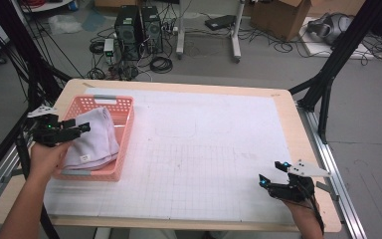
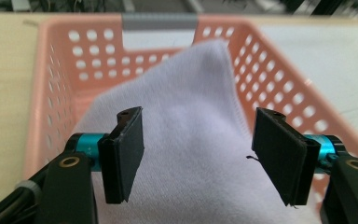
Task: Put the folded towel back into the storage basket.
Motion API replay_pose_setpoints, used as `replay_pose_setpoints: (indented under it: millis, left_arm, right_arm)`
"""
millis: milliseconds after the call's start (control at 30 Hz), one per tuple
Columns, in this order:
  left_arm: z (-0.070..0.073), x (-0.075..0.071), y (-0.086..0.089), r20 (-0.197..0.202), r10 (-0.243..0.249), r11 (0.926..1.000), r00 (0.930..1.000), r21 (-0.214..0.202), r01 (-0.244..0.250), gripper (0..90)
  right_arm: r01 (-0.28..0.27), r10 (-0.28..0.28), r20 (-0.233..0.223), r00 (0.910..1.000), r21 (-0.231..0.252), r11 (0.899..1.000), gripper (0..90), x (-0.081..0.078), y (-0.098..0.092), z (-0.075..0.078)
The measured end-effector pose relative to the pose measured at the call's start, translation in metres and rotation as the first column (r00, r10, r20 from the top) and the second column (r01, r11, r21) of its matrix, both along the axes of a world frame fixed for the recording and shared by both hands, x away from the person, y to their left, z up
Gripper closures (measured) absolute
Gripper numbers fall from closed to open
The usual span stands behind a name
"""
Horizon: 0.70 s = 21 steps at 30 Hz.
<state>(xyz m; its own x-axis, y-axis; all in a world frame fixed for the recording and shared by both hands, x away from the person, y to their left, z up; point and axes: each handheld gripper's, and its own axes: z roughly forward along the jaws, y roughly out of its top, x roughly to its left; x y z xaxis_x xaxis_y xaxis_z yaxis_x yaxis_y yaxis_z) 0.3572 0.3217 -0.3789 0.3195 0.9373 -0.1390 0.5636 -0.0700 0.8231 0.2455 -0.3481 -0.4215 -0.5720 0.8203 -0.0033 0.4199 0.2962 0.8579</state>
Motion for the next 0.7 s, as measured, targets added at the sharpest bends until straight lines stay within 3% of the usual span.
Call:
replay_pose_setpoints:
  millis: [167, 333, 400, 467, 567, 700]
  left_arm:
    - [-0.014, 0.013, -0.012, -0.109, -0.015, 0.9989, 0.9939, 0.043, 0.02, 34.0]
    - [-0.022, 0.023, -0.027, -0.158, -0.094, 0.9945, 0.9829, 0.031, 0.1, 36.7]
    - [-0.024, 0.025, -0.031, -0.15, -0.121, 0.9916, 0.9813, 0.028, 0.126, 38.3]
    - [-0.022, 0.024, -0.032, -0.13, -0.115, 0.9923, 0.9848, 0.032, 0.12, 37.9]
    - [-0.014, 0.019, -0.024, -0.052, -0.088, 0.9955, 0.9948, -0.04, 0.086, 36.5]
    - [0.0, 0.007, -0.016, 0.078, -0.07, 0.9931, 0.9945, -0.089, 0.077, 33.6]
  right_arm:
    - [0.001, -0.001, -0.005, 1.0, 0.003, 1.0, 21.5, 0.0, -0.001, 0.0]
    - [-0.004, 0.004, -0.004, 1.0, -0.002, 1.0, 21.5, 0.0, 0.001, -0.001]
    - [-0.004, 0.004, -0.005, 1.0, -0.002, 1.0, 21.5, 0.0, 0.001, -0.001]
    - [-0.002, 0.002, -0.006, 1.0, -0.001, 1.0, 21.5, 0.0, 0.0, -0.001]
    - [-0.002, 0.002, -0.004, 1.0, 0.003, 1.0, 21.5, 0.0, 0.0, 0.0]
    - [-0.002, 0.002, -0.002, 1.0, 0.002, 1.0, 21.5, 0.0, -0.001, 0.0]
